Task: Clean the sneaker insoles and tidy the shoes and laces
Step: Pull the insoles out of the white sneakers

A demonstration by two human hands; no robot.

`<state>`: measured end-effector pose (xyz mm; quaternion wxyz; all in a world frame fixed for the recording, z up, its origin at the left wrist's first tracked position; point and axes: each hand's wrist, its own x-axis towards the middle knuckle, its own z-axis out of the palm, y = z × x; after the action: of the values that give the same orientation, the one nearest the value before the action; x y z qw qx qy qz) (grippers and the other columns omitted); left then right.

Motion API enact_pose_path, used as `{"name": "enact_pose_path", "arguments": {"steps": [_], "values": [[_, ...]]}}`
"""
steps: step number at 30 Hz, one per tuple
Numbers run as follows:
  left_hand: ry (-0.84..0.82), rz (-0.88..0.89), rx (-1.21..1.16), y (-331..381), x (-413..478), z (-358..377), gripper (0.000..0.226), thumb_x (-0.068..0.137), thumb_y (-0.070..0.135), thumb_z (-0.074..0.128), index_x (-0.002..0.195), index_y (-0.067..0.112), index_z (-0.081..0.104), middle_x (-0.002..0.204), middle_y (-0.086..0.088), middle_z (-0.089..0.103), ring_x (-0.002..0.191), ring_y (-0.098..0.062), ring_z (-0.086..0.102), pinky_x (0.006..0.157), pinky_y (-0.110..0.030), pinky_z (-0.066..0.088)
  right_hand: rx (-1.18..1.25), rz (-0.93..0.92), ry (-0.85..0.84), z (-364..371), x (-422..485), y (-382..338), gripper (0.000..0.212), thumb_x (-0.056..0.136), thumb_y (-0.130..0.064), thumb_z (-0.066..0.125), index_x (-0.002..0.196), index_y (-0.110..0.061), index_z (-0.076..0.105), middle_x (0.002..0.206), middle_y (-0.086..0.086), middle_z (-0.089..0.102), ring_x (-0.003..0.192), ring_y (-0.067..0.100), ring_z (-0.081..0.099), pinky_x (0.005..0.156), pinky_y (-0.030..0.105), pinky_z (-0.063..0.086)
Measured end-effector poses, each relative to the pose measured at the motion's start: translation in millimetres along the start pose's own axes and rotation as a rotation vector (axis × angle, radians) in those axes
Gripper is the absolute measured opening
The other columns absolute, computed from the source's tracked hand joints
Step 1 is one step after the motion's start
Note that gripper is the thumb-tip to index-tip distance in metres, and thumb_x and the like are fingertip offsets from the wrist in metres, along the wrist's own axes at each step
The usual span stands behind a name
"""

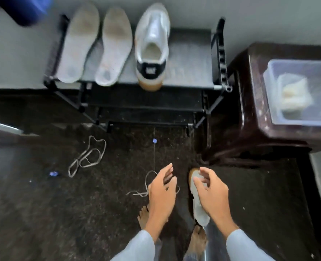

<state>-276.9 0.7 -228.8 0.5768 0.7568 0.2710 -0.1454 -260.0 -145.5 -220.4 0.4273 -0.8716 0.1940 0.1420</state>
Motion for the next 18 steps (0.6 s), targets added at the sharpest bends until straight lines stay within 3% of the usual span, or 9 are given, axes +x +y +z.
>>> {"name": "enact_pose_path", "arguments": {"steps": [3,8,12,15,18], "values": [[0.064,0.094,-0.041,56,7,-37,0.039,0.099,0.007,0.059,0.134,0.023,0.063,0.127,0.007,0.068,0.116,-0.003,0.063,0.080,0.007,0.042,0.074,-0.046,0.030,-11,6,-57,0.033,0.090,-0.020,0.069,0.122,-0.013,0.063,0.110,-0.002,0.069,0.087,-0.006,0.060,0.069,-0.004,0.041],[0.186,0.288,-0.068,145,45,-90,0.036,0.098,0.006,0.058,0.131,0.017,0.065,0.125,0.001,0.071,0.115,-0.007,0.065,0.082,0.007,0.042,0.134,-0.196,0.097,-21,43,-157,0.029,0.090,-0.021,0.069,0.118,-0.013,0.065,0.104,0.000,0.070,0.086,-0.006,0.061,0.069,-0.006,0.039],[0.289,0.392,-0.038,208,92,-121,0.033,0.097,0.006,0.058,0.129,0.011,0.066,0.118,0.002,0.071,0.110,-0.007,0.064,0.079,0.007,0.042,0.149,-0.303,0.150,-23,89,-228,0.029,0.090,-0.025,0.068,0.115,-0.013,0.065,0.097,-0.004,0.068,0.084,0.005,0.062,0.070,-0.006,0.039],[0.345,0.420,-0.002,241,128,-133,0.033,0.097,0.009,0.059,0.129,0.010,0.066,0.120,-0.003,0.073,0.111,-0.012,0.067,0.096,-0.016,0.049,0.177,-0.337,0.177,-20,122,-272,0.029,0.090,-0.028,0.068,0.114,-0.012,0.065,0.095,-0.005,0.065,0.084,0.006,0.062,0.073,0.002,0.046],[0.331,0.432,0.059,258,160,-135,0.034,0.097,0.009,0.059,0.131,0.007,0.065,0.125,-0.009,0.072,0.118,-0.019,0.067,0.102,-0.022,0.048,0.130,-0.335,0.194,-14,149,-299,0.033,0.090,-0.031,0.067,0.117,-0.012,0.064,0.099,-0.004,0.065,0.092,0.009,0.062,0.081,0.017,0.046]]}}
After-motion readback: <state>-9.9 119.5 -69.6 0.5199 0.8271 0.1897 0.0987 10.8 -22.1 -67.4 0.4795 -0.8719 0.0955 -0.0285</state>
